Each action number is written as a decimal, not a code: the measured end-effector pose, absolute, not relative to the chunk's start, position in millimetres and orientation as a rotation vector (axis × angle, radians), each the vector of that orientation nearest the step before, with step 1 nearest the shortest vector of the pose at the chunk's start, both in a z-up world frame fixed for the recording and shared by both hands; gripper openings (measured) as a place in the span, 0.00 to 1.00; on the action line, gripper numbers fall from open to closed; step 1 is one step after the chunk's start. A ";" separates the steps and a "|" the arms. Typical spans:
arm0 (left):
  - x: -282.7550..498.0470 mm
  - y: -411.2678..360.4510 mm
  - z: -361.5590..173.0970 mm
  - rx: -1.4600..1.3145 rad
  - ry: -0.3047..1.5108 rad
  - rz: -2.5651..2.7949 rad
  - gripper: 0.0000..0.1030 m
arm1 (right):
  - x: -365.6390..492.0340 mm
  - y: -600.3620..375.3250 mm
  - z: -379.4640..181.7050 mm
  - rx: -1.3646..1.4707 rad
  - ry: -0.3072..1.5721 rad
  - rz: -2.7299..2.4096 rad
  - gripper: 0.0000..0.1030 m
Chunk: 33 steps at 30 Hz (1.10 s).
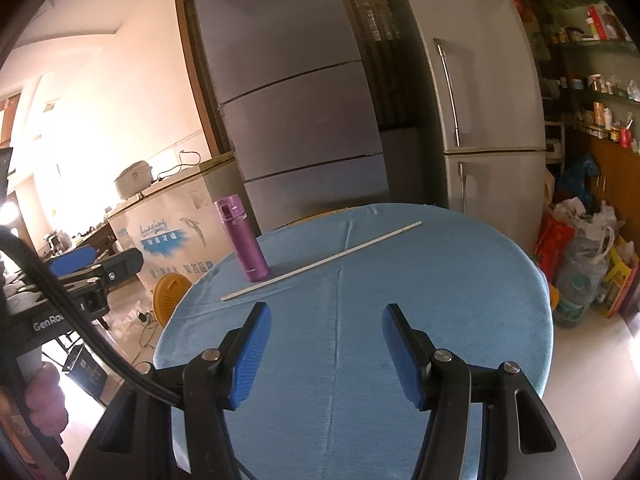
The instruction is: Collect trash
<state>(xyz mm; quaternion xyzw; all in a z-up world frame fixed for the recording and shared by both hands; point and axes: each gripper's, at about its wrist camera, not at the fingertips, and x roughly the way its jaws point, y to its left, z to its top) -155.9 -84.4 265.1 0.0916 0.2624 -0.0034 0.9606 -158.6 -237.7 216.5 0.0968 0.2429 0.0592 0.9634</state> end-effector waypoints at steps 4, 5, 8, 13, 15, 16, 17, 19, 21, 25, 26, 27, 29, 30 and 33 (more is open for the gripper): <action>-158.4 -80.0 265.9 0.182 0.527 -0.013 0.78 | -160.4 -231.2 217.6 0.185 0.490 0.125 0.60; -159.1 -78.9 266.1 0.180 0.526 -0.014 0.78 | -160.1 -230.4 217.8 0.182 0.490 0.126 0.60; -161.0 -75.1 267.0 0.173 0.523 -0.017 0.78 | -160.9 -225.7 219.5 0.170 0.488 0.130 0.60; -163.4 -70.1 267.4 0.162 0.520 -0.022 0.78 | -160.2 -220.9 221.5 0.163 0.485 0.132 0.60; -163.5 -68.5 266.9 0.160 0.520 -0.025 0.79 | -159.1 -219.5 222.3 0.160 0.485 0.131 0.60; -164.2 -67.8 266.5 0.160 0.521 -0.026 0.79 | -158.2 -219.3 222.3 0.160 0.486 0.132 0.60; -164.5 -67.1 266.2 0.160 0.522 -0.028 0.79 | -158.4 -218.5 222.7 0.160 0.485 0.132 0.60; -164.8 -66.3 266.3 0.158 0.522 -0.031 0.79 | -159.1 -216.5 223.1 0.155 0.483 0.132 0.60; -165.8 -65.3 266.5 0.157 0.521 -0.034 0.79 | -159.2 -215.0 224.3 0.149 0.483 0.132 0.60; -166.4 -62.7 267.9 0.151 0.515 -0.039 0.79 | -160.0 -211.8 225.4 0.137 0.480 0.135 0.60; -166.4 -62.3 268.0 0.150 0.514 -0.040 0.79 | -159.8 -211.2 225.6 0.136 0.479 0.137 0.60; -166.7 -62.4 267.5 0.149 0.514 -0.040 0.79 | -159.6 -210.8 225.3 0.135 0.479 0.138 0.60; -165.8 -62.3 266.4 0.148 0.516 -0.044 0.79 | -158.2 -210.3 224.9 0.134 0.481 0.140 0.60; -165.3 -62.5 265.6 0.147 0.518 -0.046 0.79 | -156.9 -210.4 223.6 0.135 0.484 0.141 0.60; -160.0 -62.7 261.2 0.137 0.531 -0.065 0.79 | -149.4 -212.6 217.9 0.146 0.501 0.144 0.61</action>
